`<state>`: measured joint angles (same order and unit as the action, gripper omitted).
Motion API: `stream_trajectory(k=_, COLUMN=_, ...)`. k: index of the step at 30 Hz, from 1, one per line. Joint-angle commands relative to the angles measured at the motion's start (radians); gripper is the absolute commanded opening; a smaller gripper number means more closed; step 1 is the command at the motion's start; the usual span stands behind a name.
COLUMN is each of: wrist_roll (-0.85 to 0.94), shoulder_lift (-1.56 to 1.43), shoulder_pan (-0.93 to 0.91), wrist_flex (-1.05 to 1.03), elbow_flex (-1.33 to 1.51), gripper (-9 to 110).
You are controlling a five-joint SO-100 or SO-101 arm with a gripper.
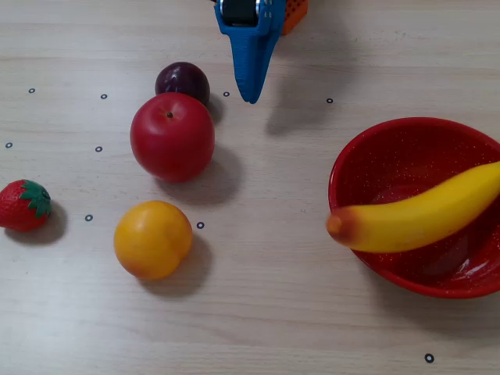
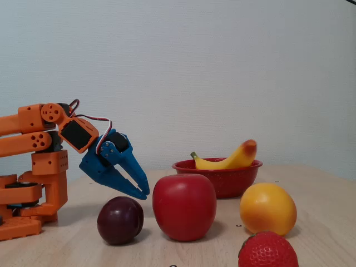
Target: Put the banana in the red bowl.
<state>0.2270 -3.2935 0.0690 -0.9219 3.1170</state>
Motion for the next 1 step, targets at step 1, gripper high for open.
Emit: stream_trajectory(k=1, wrist_roll=0.003, shoulder_lift=-0.015, shoulder_pan=0.011, wrist_flex=0.006, elbow_flex=-0.051, gripper=0)
